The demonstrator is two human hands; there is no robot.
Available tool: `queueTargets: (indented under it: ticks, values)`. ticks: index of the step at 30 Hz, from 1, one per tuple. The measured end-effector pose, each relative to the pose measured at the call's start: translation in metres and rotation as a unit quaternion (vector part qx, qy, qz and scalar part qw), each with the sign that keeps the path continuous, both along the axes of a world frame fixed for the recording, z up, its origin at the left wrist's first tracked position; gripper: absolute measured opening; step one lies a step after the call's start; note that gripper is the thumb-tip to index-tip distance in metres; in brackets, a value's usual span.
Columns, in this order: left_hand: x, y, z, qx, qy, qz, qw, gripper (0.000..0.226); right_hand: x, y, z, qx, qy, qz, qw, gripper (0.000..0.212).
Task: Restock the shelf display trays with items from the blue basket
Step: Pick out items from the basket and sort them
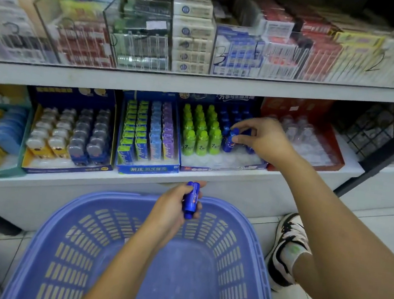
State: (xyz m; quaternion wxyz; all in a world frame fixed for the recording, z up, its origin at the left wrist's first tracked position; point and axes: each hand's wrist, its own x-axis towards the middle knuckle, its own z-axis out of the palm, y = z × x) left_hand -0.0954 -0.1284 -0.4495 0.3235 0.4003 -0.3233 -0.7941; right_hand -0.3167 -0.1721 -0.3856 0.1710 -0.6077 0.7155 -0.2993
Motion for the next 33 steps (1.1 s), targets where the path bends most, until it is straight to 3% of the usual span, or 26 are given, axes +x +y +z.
queueTargets:
  ticks: [4,8,14,16,19,24,27,31,33]
  values:
    - [0.003,-0.008,-0.006,-0.012,-0.012,-0.015,1.000,0.031,-0.005,-0.014,0.004,0.058,0.070,0.024,0.996,0.029]
    - [0.005,-0.008,-0.012,-0.122,-0.083,-0.054,0.988,0.024,0.002,-0.019,0.009,0.094,0.131,0.047,0.986,0.034]
    - [0.009,-0.001,0.001,-0.193,-0.113,0.009,0.975,0.020,0.015,-0.022,0.024,0.157,0.203,0.054,0.965,0.039]
    - [0.013,0.002,0.006,-0.217,-0.105,0.026,0.970,0.023,0.019,-0.017,0.028,0.134,0.236,0.040,0.962,0.039]
    - [0.016,0.004,0.010,-0.253,-0.122,0.045,0.959,0.029,0.032,0.006,0.029,0.006,0.149,0.030,0.988,0.029]
    - [0.017,0.006,0.019,-0.313,-0.191,0.085,0.927,0.027,0.078,0.050,0.025,0.092,-0.045,0.175,0.979,0.024]
    - [0.019,0.006,0.022,-0.365,-0.233,0.118,0.894,0.021,0.087,0.056,0.029,0.075,-0.075,0.161,0.981,0.030]
    - [0.015,0.007,0.024,-0.463,-0.301,0.144,0.821,0.026,0.095,0.063,0.031,0.054,-0.023,0.170,0.984,0.034]
    - [0.014,0.005,0.026,-0.474,-0.298,0.154,0.814,0.031,0.095,0.063,0.030,0.034,-0.063,0.159,0.985,0.029]
